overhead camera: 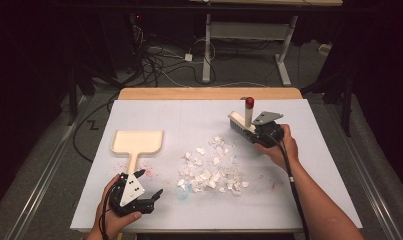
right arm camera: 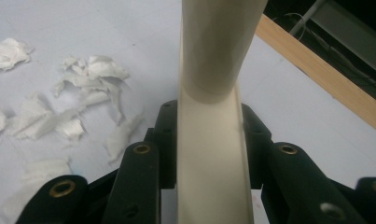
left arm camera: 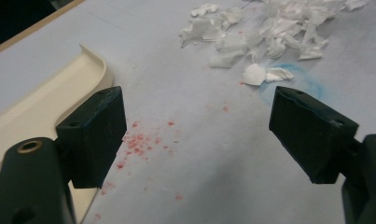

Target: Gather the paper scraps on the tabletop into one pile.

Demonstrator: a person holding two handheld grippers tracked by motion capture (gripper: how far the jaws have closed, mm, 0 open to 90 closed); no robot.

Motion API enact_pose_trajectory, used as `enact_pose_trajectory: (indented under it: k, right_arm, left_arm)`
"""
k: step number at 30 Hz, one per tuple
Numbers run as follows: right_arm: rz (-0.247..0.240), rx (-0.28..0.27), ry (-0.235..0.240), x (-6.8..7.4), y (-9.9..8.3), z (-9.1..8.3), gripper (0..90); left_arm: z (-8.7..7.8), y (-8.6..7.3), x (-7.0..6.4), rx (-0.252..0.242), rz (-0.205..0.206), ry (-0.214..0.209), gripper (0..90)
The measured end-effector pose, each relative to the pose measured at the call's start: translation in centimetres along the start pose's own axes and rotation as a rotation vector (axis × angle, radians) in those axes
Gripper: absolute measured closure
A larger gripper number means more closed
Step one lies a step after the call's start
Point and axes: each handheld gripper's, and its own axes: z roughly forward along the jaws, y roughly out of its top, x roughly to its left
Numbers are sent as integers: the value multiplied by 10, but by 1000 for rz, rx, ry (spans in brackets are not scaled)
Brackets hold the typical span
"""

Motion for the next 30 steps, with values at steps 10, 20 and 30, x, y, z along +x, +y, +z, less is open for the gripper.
enact_pose_trajectory:
  k: [10,20,30]
  right_arm:
    - [-121,-9,147,42,12,1,676]
    - [-190,-17,281,66,-4,-29,675]
    - [-205,-74,275,66,6,-62,677]
  left_arm:
    - [-4,-6,0,-4,-20,-22,185]
    - [1,-3,-6,0,-15,-70,188]
    - [3,-1,-9,10,6,-89,200]
